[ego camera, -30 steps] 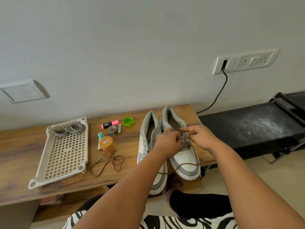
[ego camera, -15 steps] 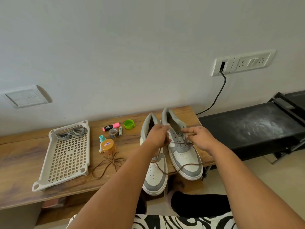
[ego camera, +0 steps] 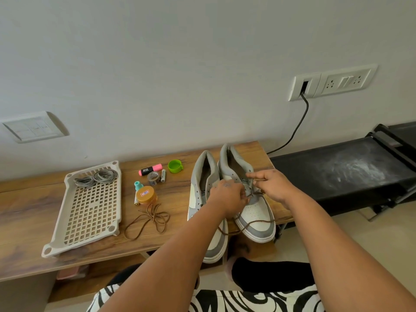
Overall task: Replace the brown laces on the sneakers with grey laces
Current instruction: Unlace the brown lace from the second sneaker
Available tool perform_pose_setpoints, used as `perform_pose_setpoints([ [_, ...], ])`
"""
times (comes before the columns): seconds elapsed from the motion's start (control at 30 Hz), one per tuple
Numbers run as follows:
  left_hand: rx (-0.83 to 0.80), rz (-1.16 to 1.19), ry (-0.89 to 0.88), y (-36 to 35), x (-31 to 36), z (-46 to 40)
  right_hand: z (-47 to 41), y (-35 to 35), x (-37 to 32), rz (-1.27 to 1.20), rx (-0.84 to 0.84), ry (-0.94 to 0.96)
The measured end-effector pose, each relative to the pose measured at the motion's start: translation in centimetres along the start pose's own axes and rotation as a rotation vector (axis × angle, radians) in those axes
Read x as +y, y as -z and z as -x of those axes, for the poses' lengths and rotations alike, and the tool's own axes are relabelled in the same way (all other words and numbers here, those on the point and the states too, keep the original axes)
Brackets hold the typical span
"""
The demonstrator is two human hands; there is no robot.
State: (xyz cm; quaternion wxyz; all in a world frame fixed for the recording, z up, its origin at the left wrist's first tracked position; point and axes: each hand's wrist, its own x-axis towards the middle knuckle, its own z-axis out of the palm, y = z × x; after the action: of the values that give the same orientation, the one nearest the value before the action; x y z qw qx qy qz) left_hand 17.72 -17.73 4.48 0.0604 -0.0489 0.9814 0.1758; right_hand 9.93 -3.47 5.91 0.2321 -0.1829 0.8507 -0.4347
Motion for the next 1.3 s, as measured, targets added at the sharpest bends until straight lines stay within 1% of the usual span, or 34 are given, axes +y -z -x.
perform_pose_setpoints([
  [0.03,-0.037,0.107,0.016,0.1,0.1,0.1,0.0,0.0,0.1,-0.002,0.000,0.000],
  [0.13,-0.139,0.723,0.114,1.2,0.5,0.4,-0.1,-0.1,0.2,-0.006,0.001,0.001],
  [0.17,-0.151,0.860,0.130,1.6,0.3,0.4,-0.1,-0.1,0.3,-0.010,0.004,-0.004],
  [0.27,-0.190,1.146,0.178,2.0,-0.4,0.6,0.0,0.0,0.2,0.001,0.010,-0.013],
  [0.3,-0.200,1.194,0.203,1.9,-0.7,0.7,0.0,0.0,0.2,0.015,0.014,-0.011],
  [0.33,-0.189,1.191,0.218,1.7,-0.9,0.7,0.0,-0.1,0.2,0.026,0.019,-0.006],
  [0.4,-0.106,1.031,0.241,1.5,-1.1,0.7,0.1,-0.4,0.1,0.042,0.023,-0.001],
  [0.43,-0.071,1.009,0.244,1.3,-1.1,0.7,0.2,-0.5,0.0,0.057,0.022,-0.001],
  [0.57,0.005,1.224,0.301,1.2,-1.4,0.7,0.1,-0.9,0.0,0.107,0.013,0.003],
  [0.6,0.042,1.231,0.325,1.2,-1.5,0.7,0.1,-0.9,0.1,0.104,0.014,-0.001],
  [0.67,0.131,1.155,0.349,0.9,-1.7,0.3,-0.1,-0.8,0.3,0.086,0.013,-0.015],
  [0.73,0.203,1.083,0.337,0.6,-1.5,0.1,-0.2,-0.7,0.4,0.065,0.000,-0.025],
  [0.87,0.330,1.020,0.292,0.5,-0.8,0.0,-0.3,-0.6,0.5,0.049,0.003,-0.034],
  [1.03,0.420,0.945,0.234,0.5,-0.1,0.3,-0.2,-0.8,0.4,0.046,0.018,-0.039],
  [1.07,0.431,0.978,0.236,0.5,0.1,0.3,-0.3,-0.8,0.4,0.046,0.011,-0.041],
  [1.13,0.413,1.207,0.322,0.6,0.5,0.2,-0.4,-0.9,0.4,0.061,0.005,-0.036],
  [1.17,0.371,1.332,0.389,0.7,0.5,0.1,-0.4,-0.9,0.4,0.075,0.009,-0.031],
  [1.2,0.323,1.390,0.453,0.8,0.3,0.1,-0.4,-0.9,0.3,0.086,0.017,-0.026],
  [1.23,0.277,1.341,0.500,0.8,0.0,0.1,-0.4,-0.9,0.2,0.095,0.026,-0.020],
  [1.27,0.242,1.189,0.505,0.7,-0.4,0.1,-0.4,-0.9,0.2,0.101,0.032,-0.014],
  [1.3,0.215,0.980,0.467,0.5,-0.9,0.2,-0.4,-0.9,0.2,0.109,0.033,-0.005],
])
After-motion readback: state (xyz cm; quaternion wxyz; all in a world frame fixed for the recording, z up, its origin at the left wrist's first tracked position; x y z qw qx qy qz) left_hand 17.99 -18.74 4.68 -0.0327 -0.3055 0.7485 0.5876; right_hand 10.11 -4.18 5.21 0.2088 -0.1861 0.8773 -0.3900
